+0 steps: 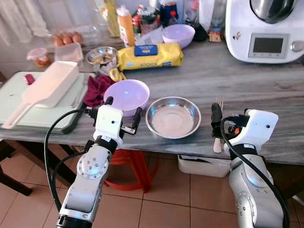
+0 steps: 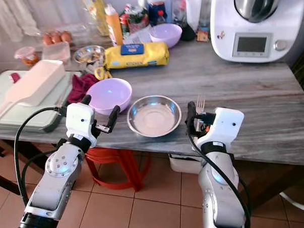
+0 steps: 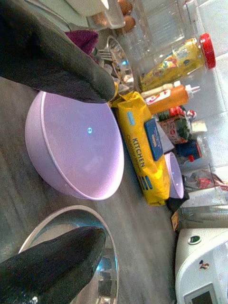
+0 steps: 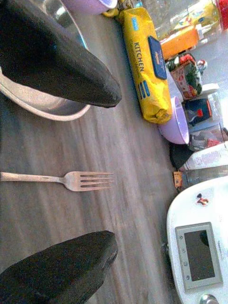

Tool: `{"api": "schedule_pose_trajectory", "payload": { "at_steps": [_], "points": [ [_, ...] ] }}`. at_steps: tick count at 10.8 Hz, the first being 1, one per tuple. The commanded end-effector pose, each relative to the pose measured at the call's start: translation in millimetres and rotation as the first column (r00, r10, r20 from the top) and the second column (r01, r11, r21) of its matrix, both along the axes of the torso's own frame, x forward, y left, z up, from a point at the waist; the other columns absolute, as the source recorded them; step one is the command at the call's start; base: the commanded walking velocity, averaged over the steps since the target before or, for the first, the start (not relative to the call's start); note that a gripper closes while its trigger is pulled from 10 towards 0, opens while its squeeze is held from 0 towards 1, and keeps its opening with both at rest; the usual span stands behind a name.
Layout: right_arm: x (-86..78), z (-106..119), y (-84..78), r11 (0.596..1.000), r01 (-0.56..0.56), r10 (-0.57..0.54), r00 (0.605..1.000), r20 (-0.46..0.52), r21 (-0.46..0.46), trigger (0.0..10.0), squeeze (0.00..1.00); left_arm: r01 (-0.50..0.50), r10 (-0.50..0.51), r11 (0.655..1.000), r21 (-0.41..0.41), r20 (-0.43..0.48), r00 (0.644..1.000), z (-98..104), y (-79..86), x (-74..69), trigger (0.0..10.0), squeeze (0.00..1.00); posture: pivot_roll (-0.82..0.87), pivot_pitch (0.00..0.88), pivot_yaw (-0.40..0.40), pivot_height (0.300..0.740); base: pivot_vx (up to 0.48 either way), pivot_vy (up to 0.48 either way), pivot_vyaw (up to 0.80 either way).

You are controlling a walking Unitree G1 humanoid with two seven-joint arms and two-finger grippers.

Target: Setting the table

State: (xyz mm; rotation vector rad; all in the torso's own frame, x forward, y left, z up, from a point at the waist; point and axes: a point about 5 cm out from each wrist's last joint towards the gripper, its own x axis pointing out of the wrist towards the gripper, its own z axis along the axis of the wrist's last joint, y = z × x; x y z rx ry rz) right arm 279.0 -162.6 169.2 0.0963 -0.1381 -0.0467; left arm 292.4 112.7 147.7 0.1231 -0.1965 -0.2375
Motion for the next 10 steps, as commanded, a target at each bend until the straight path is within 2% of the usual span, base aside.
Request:
{"api": "schedule_pose_trajectory", "payload": {
  "at_steps": [1,5,6,8,10],
  "points": [
    [1.8,1.1,5.1,1.0,-0.015,0.015,1.0,-0.004,0.002,10.0,0.0,-0.02,0.02,1.0,0.023,-0.021,1.0,-5.5,5.3,0.9,10.0,0.0,-0.1,0.072,0.13,0.74,0.0,0.0,0.0],
    [3.5,1.7,5.7,0.999,-0.034,0.034,0.999,-0.007,0.02,10.0,0.0,-0.012,0.013,1.0,0.029,-0.031,0.999,-8.7,5.2,0.3,10.0,0.0,-0.1,0.076,0.133,0.74,0.0,0.0,0.0],
    [4.5,4.5,3.5,1.0,0.009,-0.009,1.0,0.008,0.004,10.0,0.0,-0.013,0.014,0.999,0.034,-0.031,0.999,-8.8,6.2,1.4,10.0,0.0,-0.1,0.077,0.135,0.74,-0.27,0.0,0.0],
    [5.3,3.7,2.0,0.999,-0.014,0.014,1.0,0.004,0.045,10.0,0.0,-0.012,0.013,0.999,0.039,-0.035,0.999,-9.1,7.1,2.0,10.0,0.0,-0.1,0.079,0.138,0.74,-0.287,0.0,0.0],
    [5.8,2.1,-0.2,0.999,0.004,-0.004,1.0,-0.008,0.034,10.0,0.0,-0.008,0.01,0.999,0.041,-0.037,0.999,-10.2,7.5,2.2,10.0,0.0,-0.1,0.079,0.14,0.74,-0.287,0.0,0.0]
  ]
}}
